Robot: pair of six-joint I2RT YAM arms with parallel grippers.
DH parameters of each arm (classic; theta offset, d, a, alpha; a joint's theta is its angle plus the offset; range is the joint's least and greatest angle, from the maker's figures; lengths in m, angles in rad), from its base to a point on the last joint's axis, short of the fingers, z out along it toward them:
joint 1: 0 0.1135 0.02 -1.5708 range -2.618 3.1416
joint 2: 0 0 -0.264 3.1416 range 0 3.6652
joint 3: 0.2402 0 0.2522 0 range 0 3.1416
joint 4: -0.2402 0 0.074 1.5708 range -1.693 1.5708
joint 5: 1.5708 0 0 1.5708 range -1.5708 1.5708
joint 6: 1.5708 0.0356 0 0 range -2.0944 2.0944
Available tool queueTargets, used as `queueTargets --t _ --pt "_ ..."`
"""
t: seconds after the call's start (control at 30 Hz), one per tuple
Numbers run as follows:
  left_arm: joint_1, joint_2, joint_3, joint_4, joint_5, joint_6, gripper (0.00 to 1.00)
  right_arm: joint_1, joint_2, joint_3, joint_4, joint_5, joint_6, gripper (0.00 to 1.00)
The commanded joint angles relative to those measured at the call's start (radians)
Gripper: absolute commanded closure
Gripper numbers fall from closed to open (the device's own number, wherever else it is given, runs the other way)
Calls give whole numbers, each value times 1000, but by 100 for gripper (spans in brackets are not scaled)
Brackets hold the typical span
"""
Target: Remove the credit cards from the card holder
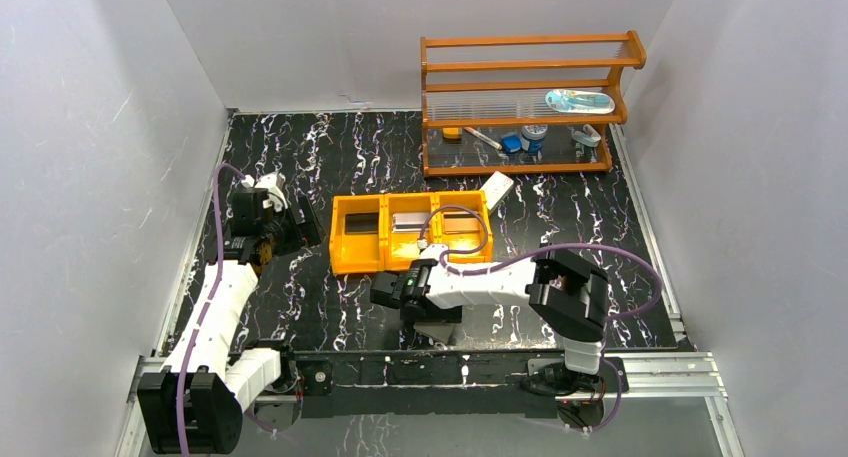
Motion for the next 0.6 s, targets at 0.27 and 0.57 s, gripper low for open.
queueTargets --t 0.27,0.57 --pt "1 -22 5 -30 -17 -1 2 10 13 60 -79 53 52 24" --pt "1 -18 5 -32 -20 -2 2 10 -76 -22 47 36 -11 56"
